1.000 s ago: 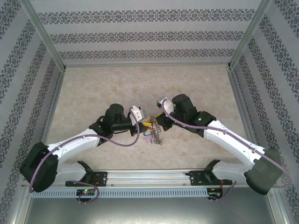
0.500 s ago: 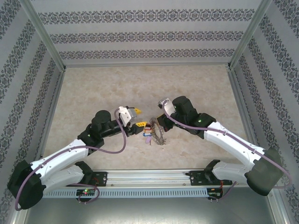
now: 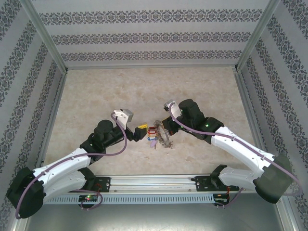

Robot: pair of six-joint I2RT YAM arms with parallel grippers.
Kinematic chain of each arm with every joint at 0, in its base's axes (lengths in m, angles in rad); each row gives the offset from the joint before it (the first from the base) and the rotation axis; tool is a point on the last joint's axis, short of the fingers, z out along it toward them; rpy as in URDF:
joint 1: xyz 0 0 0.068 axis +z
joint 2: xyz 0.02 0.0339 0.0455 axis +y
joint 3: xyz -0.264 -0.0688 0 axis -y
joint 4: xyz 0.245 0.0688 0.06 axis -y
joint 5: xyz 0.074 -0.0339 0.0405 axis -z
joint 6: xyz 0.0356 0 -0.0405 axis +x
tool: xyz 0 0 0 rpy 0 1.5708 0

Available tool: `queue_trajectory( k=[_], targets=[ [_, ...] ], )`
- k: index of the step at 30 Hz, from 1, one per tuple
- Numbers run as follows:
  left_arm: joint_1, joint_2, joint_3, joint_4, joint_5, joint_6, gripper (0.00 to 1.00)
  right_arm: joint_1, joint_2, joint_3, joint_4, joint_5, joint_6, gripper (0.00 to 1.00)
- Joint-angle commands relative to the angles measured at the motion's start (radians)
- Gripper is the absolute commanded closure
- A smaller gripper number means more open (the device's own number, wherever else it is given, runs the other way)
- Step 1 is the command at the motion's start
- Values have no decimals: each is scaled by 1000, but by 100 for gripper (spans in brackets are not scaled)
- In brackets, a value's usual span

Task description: Put the keys on the keyring

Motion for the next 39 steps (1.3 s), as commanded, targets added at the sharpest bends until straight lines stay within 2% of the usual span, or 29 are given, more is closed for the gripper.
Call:
queue_trajectory(
  k=[1, 9, 14, 17, 23, 25, 32, 35, 39],
  targets=[
    [-3, 18, 1, 64, 36, -14, 2, 12, -11, 22, 28, 20, 10, 100],
    [-28, 272, 63, 203, 310, 165, 37, 8, 18, 44, 26, 19, -11, 100],
    [-68, 348, 95, 250, 255, 229, 39, 7, 24, 46, 32, 8, -8, 100],
    [-79, 381, 135, 211, 217, 256, 41, 7, 17, 45, 31, 0, -5, 100],
    [-90, 428, 153, 237, 213, 262, 48, 6, 9, 42, 32, -4, -1, 100],
    [-93, 437, 154, 252, 220, 263, 56, 3, 9, 43, 36, -9, -4, 100],
    [-120, 464, 118, 351, 177, 336, 59, 2, 17, 46, 36, -16, -8, 100],
    [-134, 470, 104, 395, 162, 409, 62, 1, 13, 44, 36, -16, -8, 100],
    [-135, 480, 120, 385, 150, 410, 66, -2, 8, 39, 36, -18, -7, 100]
  ],
)
